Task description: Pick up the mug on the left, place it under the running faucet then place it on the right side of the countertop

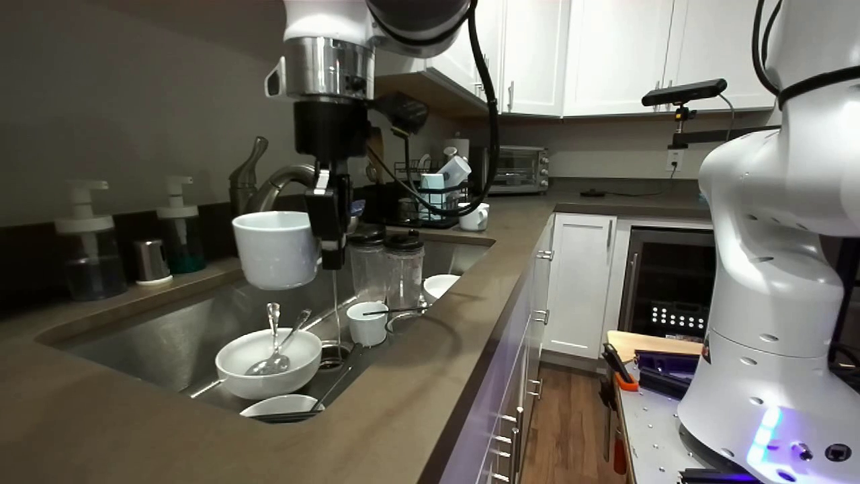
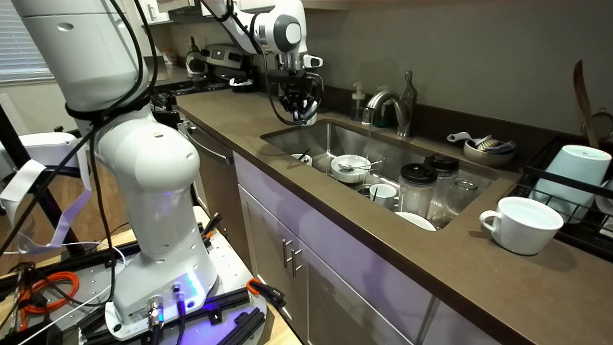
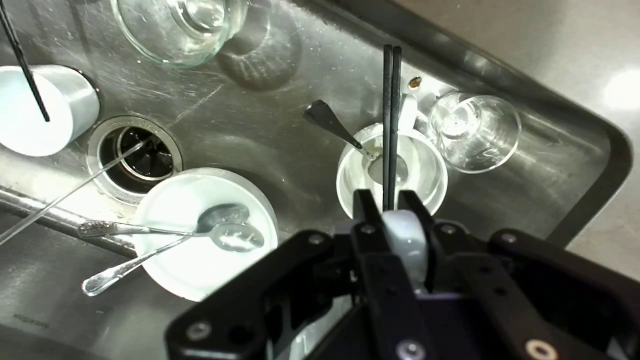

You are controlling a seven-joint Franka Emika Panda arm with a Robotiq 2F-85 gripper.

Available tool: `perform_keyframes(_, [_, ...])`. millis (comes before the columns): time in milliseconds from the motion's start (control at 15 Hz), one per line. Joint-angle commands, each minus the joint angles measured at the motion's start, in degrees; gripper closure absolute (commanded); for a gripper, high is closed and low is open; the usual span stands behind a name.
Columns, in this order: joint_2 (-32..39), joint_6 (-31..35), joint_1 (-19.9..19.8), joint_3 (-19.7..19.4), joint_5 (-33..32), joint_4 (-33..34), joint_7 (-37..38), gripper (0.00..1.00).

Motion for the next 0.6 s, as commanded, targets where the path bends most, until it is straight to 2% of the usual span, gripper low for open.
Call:
perform_keyframes(0, [3.65,0.42,0.09,1.68,-1.41,2.37,3.25,0.96])
perform_keyframes(267, [9.54,0.48,0.6,2.61,-3.14,6.04,8.01,0.96])
perform_keyframes(533, [12.56,-1.59,0.29,1.25,-5.47,9.7,11.62,0.96])
